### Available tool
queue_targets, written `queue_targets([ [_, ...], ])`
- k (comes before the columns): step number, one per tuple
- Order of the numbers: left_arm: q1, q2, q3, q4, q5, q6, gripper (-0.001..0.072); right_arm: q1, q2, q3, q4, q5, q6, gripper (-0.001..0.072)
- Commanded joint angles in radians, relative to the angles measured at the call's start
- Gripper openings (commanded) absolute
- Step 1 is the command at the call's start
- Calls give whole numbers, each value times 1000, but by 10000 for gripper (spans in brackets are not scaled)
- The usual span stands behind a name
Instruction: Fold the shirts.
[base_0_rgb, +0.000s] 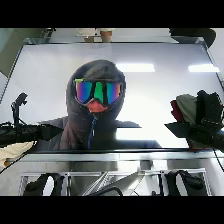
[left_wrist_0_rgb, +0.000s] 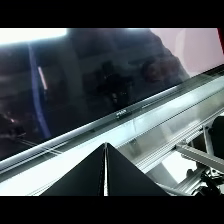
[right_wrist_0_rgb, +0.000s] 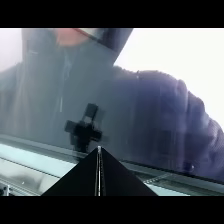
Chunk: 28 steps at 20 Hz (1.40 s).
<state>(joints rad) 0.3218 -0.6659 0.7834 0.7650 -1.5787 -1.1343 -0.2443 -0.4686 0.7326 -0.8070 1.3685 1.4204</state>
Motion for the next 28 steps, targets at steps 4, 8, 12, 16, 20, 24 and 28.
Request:
queue_targets([
  [4, 1, 1, 0, 0, 8, 0, 15, 1, 1, 0, 0, 0, 0, 21],
  [8, 1, -12, 26, 16, 30, -1, 16, 1, 1, 0, 0, 0, 0, 21],
  [12, 1, -103, 179, 135, 74, -149, 29, 1, 1, 0, 0, 0, 0, 21],
  [16, 1, -242, 362, 375, 100, -324, 696, 1, 1, 0, 0, 0, 0, 21],
  [20, 14, -359, 475, 926, 61, -391, 696, 1, 1, 0, 0, 0, 0, 21],
  [24, 265, -431, 365, 900, 115, -360, 697, 1, 1, 0, 0, 0, 0, 21],
  [28, 585, -541, 227, 636, 178, -217, 697, 1, -2, 0, 0, 0, 0, 21],
])
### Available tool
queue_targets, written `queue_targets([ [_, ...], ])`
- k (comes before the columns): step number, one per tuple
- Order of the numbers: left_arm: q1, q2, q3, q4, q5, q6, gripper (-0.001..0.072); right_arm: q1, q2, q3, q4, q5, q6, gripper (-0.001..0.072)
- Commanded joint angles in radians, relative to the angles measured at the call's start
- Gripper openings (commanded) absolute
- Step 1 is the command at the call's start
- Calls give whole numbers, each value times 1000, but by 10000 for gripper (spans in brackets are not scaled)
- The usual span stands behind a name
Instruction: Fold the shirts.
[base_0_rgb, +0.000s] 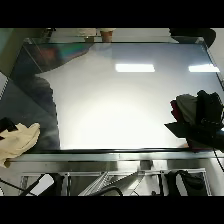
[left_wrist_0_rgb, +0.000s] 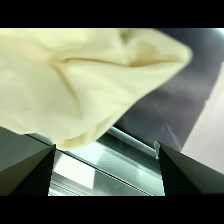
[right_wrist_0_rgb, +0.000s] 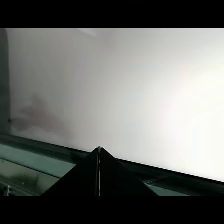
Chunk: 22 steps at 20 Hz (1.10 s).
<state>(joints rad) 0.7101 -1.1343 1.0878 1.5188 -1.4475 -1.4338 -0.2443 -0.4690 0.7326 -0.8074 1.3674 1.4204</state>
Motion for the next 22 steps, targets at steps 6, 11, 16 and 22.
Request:
queue_targets([
  [6, 387, -238, -95, -133, 87, 144, 697, 1, -29, 0, 0, -2, -1, 21],
  [11, 298, -303, -94, -206, 188, 183, 342, 1, -32, 0, 1, 2, -45, 21],
  [16, 140, -286, -45, -336, 129, 198, 14, 1, -32, 0, 0, 2, -45, 21],
  [22, -324, -86, 91, -732, 52, 254, 14, 1, -42, 0, 24, 1, -46, 21],
])
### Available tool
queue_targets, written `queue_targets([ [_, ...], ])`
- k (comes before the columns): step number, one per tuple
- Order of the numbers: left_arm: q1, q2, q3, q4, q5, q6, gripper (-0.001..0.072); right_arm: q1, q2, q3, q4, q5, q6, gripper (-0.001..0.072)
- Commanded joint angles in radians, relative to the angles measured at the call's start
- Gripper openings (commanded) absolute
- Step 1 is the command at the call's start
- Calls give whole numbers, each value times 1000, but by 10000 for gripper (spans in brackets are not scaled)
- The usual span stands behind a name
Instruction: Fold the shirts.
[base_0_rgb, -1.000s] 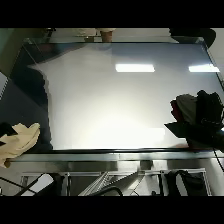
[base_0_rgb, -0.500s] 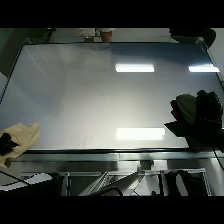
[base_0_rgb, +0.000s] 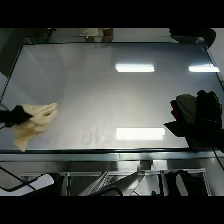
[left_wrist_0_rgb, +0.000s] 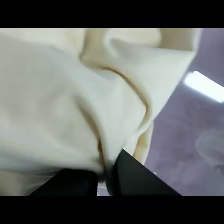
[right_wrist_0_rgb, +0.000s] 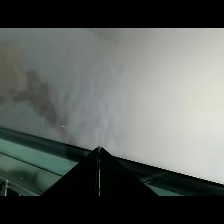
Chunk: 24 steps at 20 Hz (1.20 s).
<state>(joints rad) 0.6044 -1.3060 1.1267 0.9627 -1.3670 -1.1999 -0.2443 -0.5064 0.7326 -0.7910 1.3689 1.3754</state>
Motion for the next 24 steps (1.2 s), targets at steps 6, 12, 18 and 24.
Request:
queue_targets([
  [6, -779, 105, 56, -103, 74, 26, 15, 1, -50, -1, 2, -2, -45, 29],
  [12, -1033, -88, 56, -50, 155, 21, 260, 1, -145, -1, 0, -1, -45, 34],
  [18, -909, -116, 93, -41, 58, 6, 697, 1, -221, 0, 0, -62, -72, 364],
  [24, -583, -85, -82, -35, 151, 35, 696, 40, -526, 0, 210, -220, -329, 373],
])
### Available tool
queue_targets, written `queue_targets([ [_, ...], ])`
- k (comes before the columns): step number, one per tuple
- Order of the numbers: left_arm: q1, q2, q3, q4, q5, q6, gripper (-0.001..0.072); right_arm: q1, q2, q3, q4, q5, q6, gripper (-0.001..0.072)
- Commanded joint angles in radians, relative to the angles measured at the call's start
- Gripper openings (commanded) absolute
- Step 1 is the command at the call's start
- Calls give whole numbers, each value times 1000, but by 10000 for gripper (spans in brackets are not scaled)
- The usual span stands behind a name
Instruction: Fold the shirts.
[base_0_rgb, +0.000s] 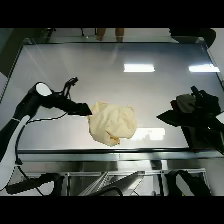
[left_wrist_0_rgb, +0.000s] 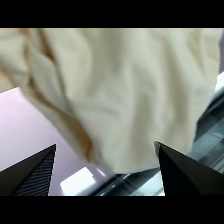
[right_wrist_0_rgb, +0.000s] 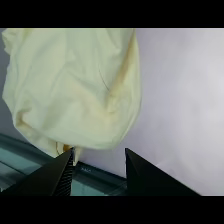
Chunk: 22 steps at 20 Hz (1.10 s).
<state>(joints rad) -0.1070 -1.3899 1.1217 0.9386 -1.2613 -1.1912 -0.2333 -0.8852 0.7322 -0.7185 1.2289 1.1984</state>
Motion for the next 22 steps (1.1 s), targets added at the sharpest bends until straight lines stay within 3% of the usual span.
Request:
queue_targets([
  [1, 155, -26, -93, -47, 59, 57, 696, 62, -210, 3, 179, -118, -195, 373],
  [5, 155, -197, -23, -101, 86, 102, 696, 261, -516, 89, 205, -262, -227, 374],
  [8, 132, -317, 87, -102, 104, 98, 696, 345, -695, 208, 221, -256, -227, 374],
  [12, 100, -449, 213, -101, 75, 63, 694, 390, -782, 314, 264, -252, -227, 368],
  [13, 88, -473, 241, -100, 64, 57, 621, 389, -782, 329, 264, -252, -227, 362],
  [14, 80, -494, 268, -100, 53, 56, 482, 389, -782, 343, 264, -252, -227, 355],
  [16, 62, -521, 311, -101, 30, 56, 157, 388, -782, 359, 267, -230, -227, 44],
  [17, 56, -524, 319, -100, 26, 56, 23, 388, -782, 363, 267, -219, -228, 19],
  [22, 84, -437, 319, -102, -34, 46, 14, 327, -738, 385, 269, -108, -243, 18],
])
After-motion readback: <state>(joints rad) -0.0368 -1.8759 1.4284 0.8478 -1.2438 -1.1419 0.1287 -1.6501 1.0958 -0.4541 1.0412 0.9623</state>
